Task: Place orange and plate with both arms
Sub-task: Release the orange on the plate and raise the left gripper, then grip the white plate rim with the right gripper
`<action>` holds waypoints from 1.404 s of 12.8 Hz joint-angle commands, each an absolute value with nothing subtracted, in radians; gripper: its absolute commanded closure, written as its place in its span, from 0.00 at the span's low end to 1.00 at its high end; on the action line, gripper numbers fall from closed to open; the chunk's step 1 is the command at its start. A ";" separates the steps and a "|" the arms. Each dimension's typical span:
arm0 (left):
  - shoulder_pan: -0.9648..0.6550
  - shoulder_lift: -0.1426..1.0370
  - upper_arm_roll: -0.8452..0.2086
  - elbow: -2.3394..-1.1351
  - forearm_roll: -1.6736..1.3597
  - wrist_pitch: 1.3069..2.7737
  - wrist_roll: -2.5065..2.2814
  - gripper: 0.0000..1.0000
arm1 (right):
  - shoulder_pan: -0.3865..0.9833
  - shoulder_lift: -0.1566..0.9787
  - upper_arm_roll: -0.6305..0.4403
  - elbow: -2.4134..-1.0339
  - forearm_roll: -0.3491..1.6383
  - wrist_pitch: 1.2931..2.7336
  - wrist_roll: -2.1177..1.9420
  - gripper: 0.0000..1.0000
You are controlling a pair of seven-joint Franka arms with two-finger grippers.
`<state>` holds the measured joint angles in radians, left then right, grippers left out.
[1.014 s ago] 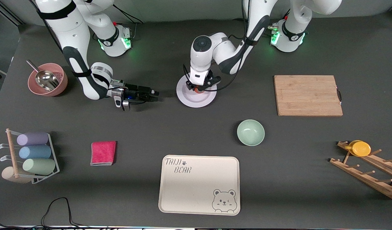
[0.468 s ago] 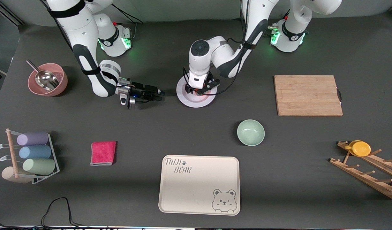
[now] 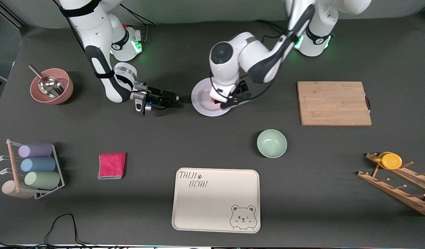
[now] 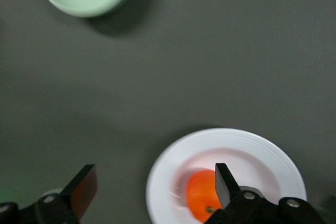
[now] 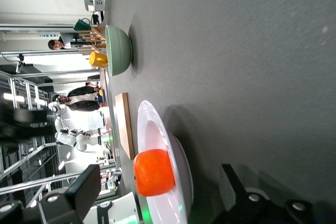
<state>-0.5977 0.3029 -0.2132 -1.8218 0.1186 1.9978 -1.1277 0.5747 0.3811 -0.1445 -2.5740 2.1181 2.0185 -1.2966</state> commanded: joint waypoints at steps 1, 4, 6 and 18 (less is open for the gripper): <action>-0.427 0.125 -0.222 -1.852 0.127 1.861 -0.767 0.00 | 0.632 0.387 -0.144 -2.576 2.213 2.029 -1.333 0.00; -0.165 -0.010 -0.219 -1.850 0.124 1.731 -0.313 0.00 | 0.670 0.390 -0.144 -2.577 2.252 2.017 -1.338 0.00; -0.025 -0.072 -0.219 -1.853 0.120 1.712 -0.150 0.00 | 0.713 0.399 -0.144 -2.576 2.296 1.985 -1.341 0.00; 0.147 -0.124 -0.157 -1.852 -0.080 1.716 -0.057 0.00 | 0.793 0.475 -0.143 -2.563 2.419 1.953 -1.595 0.41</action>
